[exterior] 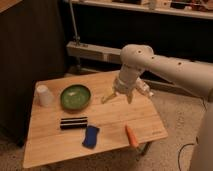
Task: Move the arm in a circular motion
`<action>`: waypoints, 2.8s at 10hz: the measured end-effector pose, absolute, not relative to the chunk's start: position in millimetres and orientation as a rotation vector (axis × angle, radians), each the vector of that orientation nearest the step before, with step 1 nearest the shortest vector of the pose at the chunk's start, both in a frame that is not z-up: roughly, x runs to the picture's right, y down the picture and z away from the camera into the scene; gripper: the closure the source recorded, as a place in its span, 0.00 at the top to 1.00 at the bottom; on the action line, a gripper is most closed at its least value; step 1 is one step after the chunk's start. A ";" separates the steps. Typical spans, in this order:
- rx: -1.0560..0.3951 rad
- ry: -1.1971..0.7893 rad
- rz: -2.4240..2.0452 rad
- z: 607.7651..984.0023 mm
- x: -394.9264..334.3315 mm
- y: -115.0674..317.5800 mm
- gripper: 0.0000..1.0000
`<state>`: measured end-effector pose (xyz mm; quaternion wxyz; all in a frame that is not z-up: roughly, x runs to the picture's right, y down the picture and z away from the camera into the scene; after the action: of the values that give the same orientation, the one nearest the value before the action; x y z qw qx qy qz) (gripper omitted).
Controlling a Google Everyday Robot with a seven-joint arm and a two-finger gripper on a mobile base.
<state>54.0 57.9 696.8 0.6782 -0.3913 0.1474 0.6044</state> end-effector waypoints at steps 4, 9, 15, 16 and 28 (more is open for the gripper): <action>-0.879 0.331 1.358 696.8 54.0 57.8 0.80; -0.879 0.331 1.357 696.8 53.8 57.8 0.80; -0.879 0.331 1.357 696.8 53.8 57.8 0.80; -0.879 0.331 1.357 696.8 53.8 57.8 0.80; -0.686 0.159 1.044 692.9 -92.6 49.7 0.80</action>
<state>-92.6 49.7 692.9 0.8083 -0.3206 0.0742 0.4883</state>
